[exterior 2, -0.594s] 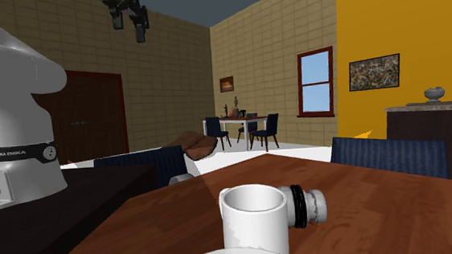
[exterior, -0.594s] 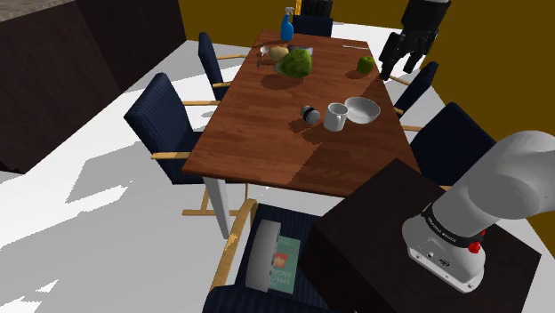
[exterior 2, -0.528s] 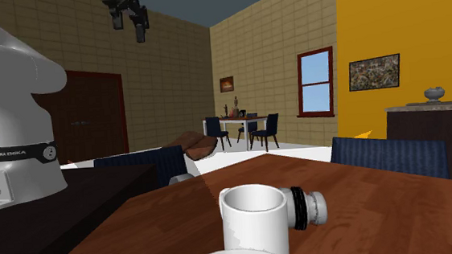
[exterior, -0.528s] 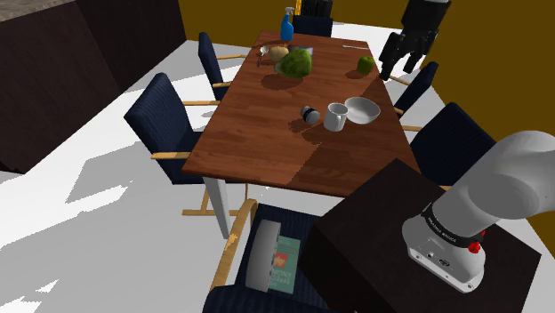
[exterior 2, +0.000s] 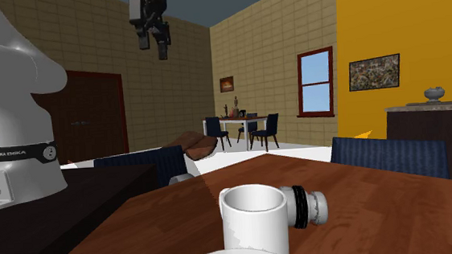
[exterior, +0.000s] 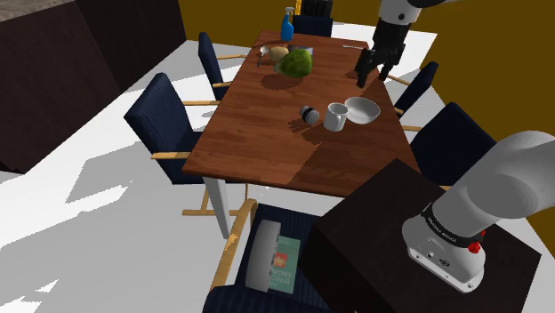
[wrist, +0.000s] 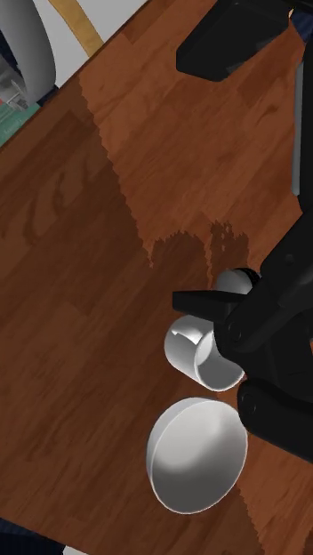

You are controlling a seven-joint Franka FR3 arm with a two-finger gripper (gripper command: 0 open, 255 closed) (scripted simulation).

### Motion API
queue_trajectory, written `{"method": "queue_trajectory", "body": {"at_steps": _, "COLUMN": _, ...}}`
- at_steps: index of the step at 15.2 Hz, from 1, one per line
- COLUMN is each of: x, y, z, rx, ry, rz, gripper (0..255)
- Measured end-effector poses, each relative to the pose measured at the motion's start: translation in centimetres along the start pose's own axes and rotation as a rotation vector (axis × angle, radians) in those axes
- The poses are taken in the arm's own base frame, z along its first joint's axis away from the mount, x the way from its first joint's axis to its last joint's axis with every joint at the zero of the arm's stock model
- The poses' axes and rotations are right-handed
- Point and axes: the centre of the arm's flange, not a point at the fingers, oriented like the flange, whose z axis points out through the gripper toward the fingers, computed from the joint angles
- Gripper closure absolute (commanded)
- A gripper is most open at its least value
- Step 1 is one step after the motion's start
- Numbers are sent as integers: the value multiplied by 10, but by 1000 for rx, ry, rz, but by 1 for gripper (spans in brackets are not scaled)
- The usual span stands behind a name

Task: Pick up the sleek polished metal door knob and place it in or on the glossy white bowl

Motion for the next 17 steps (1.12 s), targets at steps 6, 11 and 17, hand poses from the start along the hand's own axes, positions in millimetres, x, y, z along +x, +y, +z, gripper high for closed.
{"method": "queue_trajectory", "body": {"at_steps": 6, "x": 56, "y": 13, "z": 54, "rx": -2, "ry": 4, "rz": -6, "gripper": 0}}
{"method": "queue_trajectory", "body": {"at_steps": 11, "x": 106, "y": 24, "z": 95, "rx": -4, "ry": 10, "rz": -10, "gripper": 0}}
{"method": "queue_trajectory", "body": {"at_steps": 17, "x": 164, "y": 39, "z": 145, "rx": -7, "ry": 14, "rz": -16, "gripper": 0}}
